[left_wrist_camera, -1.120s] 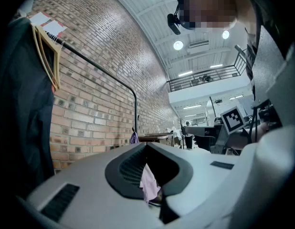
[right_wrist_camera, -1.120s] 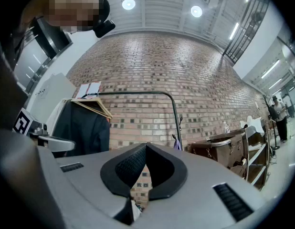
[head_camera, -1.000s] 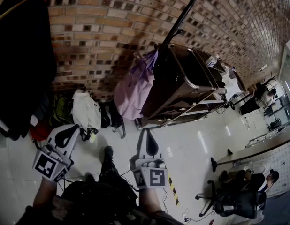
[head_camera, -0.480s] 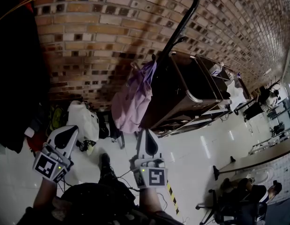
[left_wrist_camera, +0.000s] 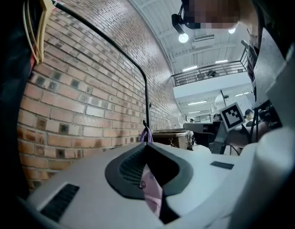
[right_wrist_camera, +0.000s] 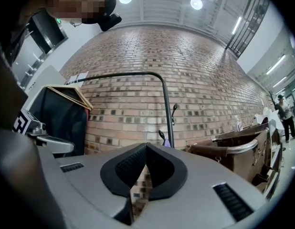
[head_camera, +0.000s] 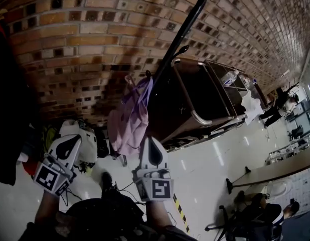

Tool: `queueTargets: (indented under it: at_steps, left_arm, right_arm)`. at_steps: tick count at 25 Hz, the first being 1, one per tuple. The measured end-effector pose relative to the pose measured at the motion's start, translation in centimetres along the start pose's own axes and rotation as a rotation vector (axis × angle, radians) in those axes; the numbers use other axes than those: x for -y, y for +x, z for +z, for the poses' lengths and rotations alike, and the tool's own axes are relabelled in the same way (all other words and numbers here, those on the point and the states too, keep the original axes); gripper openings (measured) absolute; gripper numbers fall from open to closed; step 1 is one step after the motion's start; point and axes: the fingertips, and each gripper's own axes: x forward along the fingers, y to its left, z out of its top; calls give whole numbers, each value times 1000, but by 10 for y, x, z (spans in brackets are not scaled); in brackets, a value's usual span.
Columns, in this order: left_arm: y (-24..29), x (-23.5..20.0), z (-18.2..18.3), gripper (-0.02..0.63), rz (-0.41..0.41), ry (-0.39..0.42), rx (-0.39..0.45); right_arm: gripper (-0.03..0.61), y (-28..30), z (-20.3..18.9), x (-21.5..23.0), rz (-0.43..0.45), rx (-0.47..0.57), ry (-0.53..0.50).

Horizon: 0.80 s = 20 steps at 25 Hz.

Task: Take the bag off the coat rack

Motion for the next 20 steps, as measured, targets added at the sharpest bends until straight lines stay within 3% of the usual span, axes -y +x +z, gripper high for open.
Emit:
queueTargets:
  at_steps: [10,20]
  left_arm:
    - [91,-20,-5,6,-1,-2,-20]
    - [158,-33,-10,6,23,-5,-22]
  right_arm:
    - [31,75,-17,51,53,-85,67]
    - [139,143,-52,71,165,-203,110]
